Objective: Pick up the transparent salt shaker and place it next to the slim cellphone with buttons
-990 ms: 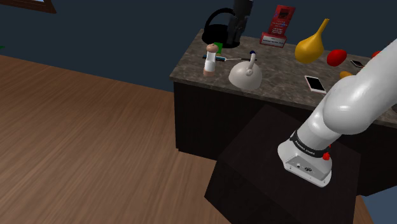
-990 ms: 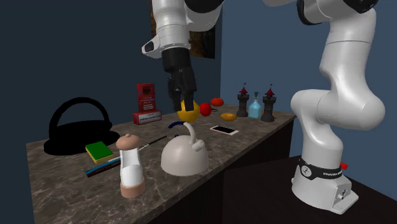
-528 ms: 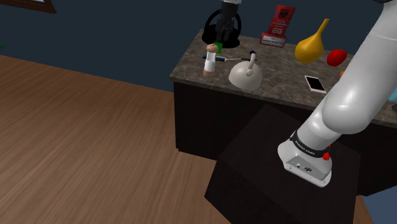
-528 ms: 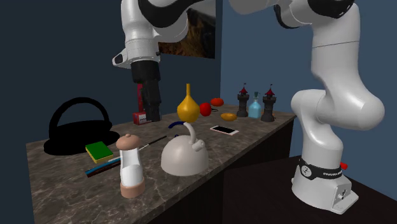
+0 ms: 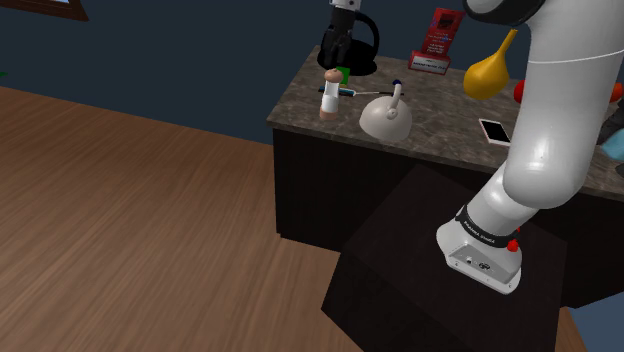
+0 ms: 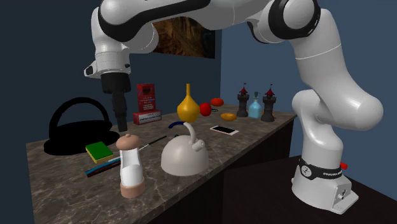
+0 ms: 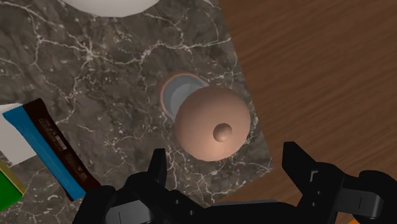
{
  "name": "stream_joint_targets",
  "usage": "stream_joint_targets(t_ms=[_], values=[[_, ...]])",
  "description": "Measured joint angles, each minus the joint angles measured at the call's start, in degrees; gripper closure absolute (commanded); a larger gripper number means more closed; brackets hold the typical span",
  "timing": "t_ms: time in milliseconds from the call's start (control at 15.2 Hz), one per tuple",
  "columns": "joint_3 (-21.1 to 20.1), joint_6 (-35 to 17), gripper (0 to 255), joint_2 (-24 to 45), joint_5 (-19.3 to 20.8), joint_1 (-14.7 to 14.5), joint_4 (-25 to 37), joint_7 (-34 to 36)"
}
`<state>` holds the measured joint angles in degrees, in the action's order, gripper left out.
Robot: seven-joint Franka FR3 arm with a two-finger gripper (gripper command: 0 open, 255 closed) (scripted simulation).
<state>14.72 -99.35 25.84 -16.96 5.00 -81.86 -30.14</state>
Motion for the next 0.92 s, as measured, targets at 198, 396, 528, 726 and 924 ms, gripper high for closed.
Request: stream_joint_targets(t_ms=[198, 396, 528, 726, 924], values=[[-0.2, -2.0, 0, 1.1, -0.4, 0.0, -1.0, -0.5], [-0.3, -4.2, 0, 1.0, -0.5, -0.4, -3.3, -0.6], [-0.4, -4.9, 0, 1.4, -0.7, -0.5, -3.6, -0.7], [-0.4, -5.2, 0, 1.5, -0.7, -0.5, -3.8, -0.7], [-0.4, -5.3, 0, 1.5, -0.7, -0.5, -3.8, -0.7]])
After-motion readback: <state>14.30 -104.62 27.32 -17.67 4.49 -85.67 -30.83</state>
